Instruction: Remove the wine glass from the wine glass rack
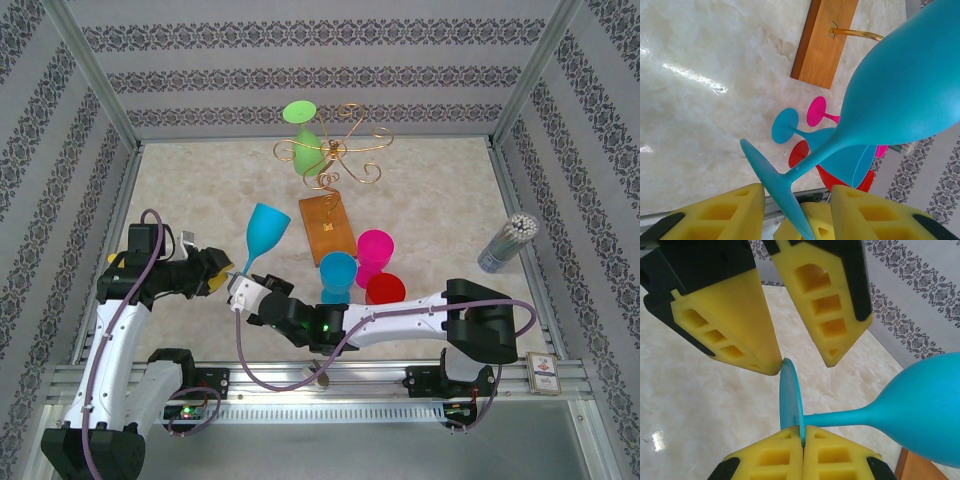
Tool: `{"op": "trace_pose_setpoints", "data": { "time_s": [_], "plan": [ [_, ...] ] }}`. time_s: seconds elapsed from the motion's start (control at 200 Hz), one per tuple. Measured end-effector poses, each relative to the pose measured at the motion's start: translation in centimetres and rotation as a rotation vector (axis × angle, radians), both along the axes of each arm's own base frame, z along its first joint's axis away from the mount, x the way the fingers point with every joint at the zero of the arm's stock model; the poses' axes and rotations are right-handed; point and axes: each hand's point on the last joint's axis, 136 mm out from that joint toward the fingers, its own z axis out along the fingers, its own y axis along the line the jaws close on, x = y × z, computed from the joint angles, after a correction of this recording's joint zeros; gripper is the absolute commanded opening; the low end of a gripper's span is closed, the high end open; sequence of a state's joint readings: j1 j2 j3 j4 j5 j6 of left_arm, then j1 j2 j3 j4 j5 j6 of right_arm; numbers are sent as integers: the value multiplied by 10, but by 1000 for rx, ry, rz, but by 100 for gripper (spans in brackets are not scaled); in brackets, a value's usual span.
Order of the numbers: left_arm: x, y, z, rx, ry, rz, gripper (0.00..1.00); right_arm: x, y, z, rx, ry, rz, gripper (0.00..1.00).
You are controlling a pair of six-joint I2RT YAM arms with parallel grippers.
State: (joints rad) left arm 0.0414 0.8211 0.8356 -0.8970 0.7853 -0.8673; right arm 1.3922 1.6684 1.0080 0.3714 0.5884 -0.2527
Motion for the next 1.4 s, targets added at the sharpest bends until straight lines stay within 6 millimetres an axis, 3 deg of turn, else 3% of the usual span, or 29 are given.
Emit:
{"op": "trace_pose_setpoints", "data": {
  "time_s": [0.47,0.635,0.839,1.029,1.239,1.404],
  "plan": [
    [2,0,-5,-6,7,6,34,4,9,2,-9,-36,0,0],
    [2,0,-8,-7,18,9,23,3,11,3,-9,-42,-3,0],
    [5,-1,-5,-24,20,20,0,2,12,1,-26,-53,3,0],
    [5,-1,-6,-30,29,27,0,1,12,0,-29,-55,4,0],
    [5,-3,-4,-43,23,20,0,-1,11,2,-13,-30,5,16],
    [11,-2,0,-42,-21,19,0,-8,9,22,58,17,31,20]
  ]
}}
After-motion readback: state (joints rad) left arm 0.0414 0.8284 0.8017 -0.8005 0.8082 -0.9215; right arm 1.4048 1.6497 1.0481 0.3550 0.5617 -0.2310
